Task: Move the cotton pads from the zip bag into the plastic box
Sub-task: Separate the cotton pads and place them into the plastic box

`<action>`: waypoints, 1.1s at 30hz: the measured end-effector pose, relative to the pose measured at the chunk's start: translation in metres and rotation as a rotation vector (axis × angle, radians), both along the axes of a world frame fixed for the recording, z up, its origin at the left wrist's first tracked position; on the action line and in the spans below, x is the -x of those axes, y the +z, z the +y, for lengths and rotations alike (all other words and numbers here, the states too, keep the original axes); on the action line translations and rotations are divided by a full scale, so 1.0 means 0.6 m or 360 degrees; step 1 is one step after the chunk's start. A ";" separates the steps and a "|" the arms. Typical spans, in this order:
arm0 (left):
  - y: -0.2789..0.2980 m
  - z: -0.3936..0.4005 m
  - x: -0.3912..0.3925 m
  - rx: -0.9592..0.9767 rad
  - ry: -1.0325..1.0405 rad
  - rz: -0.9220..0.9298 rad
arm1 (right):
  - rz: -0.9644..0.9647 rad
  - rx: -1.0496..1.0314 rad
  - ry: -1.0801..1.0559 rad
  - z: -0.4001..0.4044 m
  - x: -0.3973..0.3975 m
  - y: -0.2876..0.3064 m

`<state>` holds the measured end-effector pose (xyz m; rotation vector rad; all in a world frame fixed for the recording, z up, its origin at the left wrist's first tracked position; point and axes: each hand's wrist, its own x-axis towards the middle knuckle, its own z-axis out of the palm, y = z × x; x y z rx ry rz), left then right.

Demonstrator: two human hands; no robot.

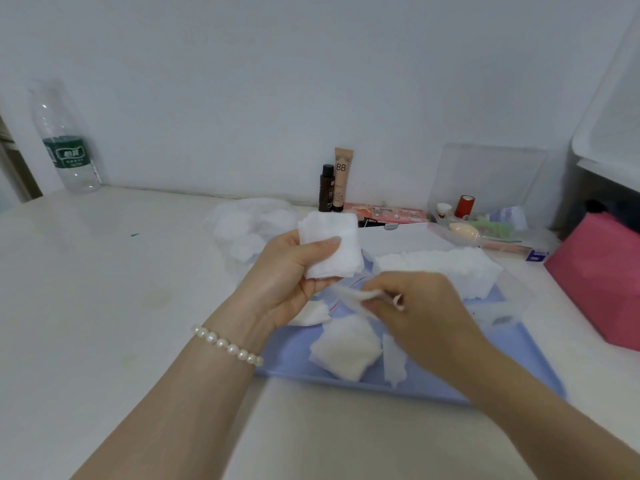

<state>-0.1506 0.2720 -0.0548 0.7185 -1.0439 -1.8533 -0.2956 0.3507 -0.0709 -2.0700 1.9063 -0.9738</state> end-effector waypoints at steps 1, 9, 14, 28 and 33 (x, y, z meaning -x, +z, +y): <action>-0.001 0.000 0.001 0.0007 0.0006 0.0009 | -0.0338 0.0035 0.0050 0.000 0.010 0.015; -0.012 0.024 0.026 0.0132 -0.0244 0.0050 | -0.1793 -0.0090 0.0280 0.004 0.015 0.053; -0.014 0.030 0.034 0.0061 -0.0350 0.0169 | -0.1557 0.0075 0.0049 0.006 0.008 0.045; -0.027 0.046 0.044 0.0210 -0.0320 0.0043 | -0.1278 0.0147 -0.0094 0.002 0.007 0.030; -0.016 0.032 0.035 0.0086 -0.0029 0.0098 | -0.0829 0.0285 -0.0089 -0.002 0.023 0.041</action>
